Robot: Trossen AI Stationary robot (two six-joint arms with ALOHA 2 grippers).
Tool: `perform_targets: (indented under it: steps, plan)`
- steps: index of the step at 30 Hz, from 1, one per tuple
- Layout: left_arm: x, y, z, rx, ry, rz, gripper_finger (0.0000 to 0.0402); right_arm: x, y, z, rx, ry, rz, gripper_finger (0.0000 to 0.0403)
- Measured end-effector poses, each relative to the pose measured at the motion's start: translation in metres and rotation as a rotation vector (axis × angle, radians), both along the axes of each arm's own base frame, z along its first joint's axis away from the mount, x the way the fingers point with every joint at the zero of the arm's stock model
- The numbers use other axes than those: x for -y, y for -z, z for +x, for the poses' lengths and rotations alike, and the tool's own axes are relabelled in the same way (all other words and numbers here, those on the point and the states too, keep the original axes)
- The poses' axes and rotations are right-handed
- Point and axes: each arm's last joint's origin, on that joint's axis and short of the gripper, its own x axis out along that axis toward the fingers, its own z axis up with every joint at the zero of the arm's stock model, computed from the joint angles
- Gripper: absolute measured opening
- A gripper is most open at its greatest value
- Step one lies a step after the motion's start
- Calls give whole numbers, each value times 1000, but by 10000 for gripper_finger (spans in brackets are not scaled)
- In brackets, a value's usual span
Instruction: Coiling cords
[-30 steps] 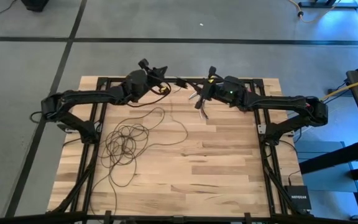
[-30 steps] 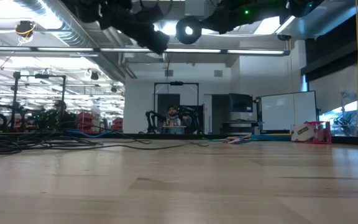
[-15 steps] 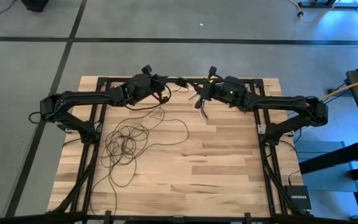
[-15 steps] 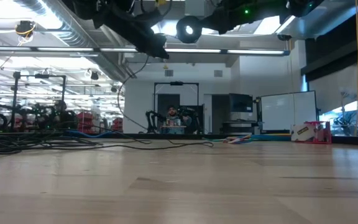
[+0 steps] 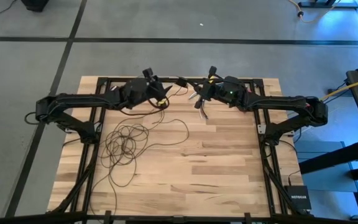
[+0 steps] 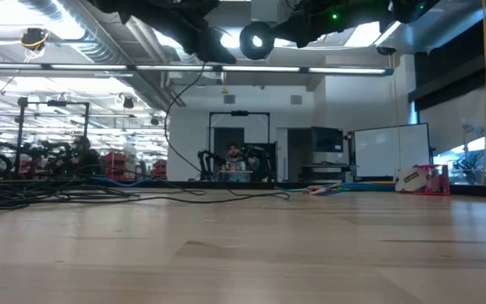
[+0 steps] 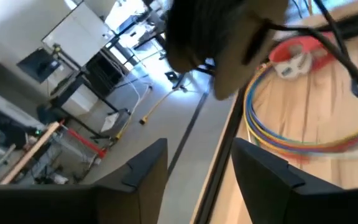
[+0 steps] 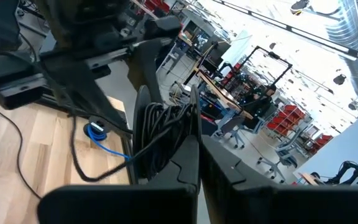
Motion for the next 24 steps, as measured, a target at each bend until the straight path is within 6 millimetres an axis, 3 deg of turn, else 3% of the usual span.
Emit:
perform_targets:
  steps: [8, 15, 24]
  plan:
    - [9, -2, 2, -86, 47, 116, 170, 0, 0, 0, -3, 0, 1, 10]
    - [3, -5, -3, -170, -175, 233, 161, 0, 1, 0, -5, 0, -2, 10]
    - [27, -11, 7, -86, 44, 253, 146, 0, 1, 0, -6, -10, -2, 10]
